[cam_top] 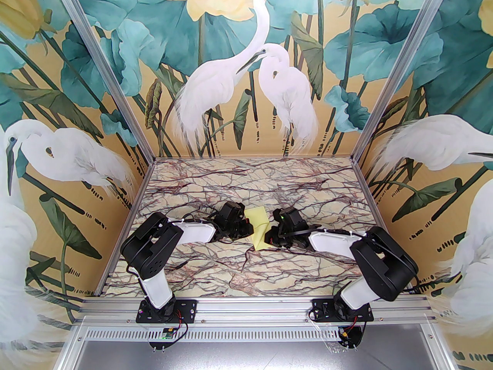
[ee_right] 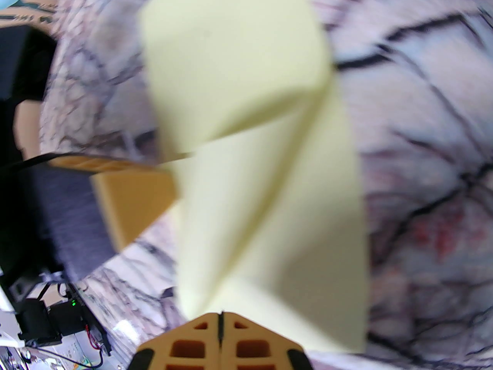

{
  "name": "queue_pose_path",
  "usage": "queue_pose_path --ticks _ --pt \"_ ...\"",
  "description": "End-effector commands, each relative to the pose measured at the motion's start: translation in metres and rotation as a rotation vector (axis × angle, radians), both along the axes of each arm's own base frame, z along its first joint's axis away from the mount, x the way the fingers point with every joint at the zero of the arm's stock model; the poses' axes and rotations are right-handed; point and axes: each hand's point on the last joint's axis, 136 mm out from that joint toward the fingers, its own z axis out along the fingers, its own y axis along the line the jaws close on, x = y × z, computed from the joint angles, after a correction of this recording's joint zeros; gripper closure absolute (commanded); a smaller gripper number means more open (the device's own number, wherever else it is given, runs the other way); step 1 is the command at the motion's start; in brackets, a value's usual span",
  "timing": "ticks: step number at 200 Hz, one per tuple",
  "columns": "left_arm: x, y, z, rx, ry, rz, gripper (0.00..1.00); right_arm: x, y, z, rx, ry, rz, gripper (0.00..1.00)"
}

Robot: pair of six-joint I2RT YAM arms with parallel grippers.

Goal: Fold a paper plane with a square sheet of paper (fold left side to right side)

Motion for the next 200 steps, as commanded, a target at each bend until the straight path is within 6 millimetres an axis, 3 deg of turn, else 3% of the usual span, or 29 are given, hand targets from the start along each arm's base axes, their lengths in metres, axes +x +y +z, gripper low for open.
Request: queue_pose_path --ticks 1,56,200 --pt "0.006 0.004 -0.007 0.03 -0.009 0.01 1.0 0.001 0.013 0.013 0.061 -0.024 0.031 1.0" --pt "0.007 0.004 -0.007 0.03 -0.008 0.01 1.0 -0.002 0.027 0.002 0.085 0.01 0.053 1.0" --pt "0.009 0.007 -0.005 0.046 -0.015 0.01 1.0 -0.003 0.031 -0.013 0.059 0.036 0.058 0.99"
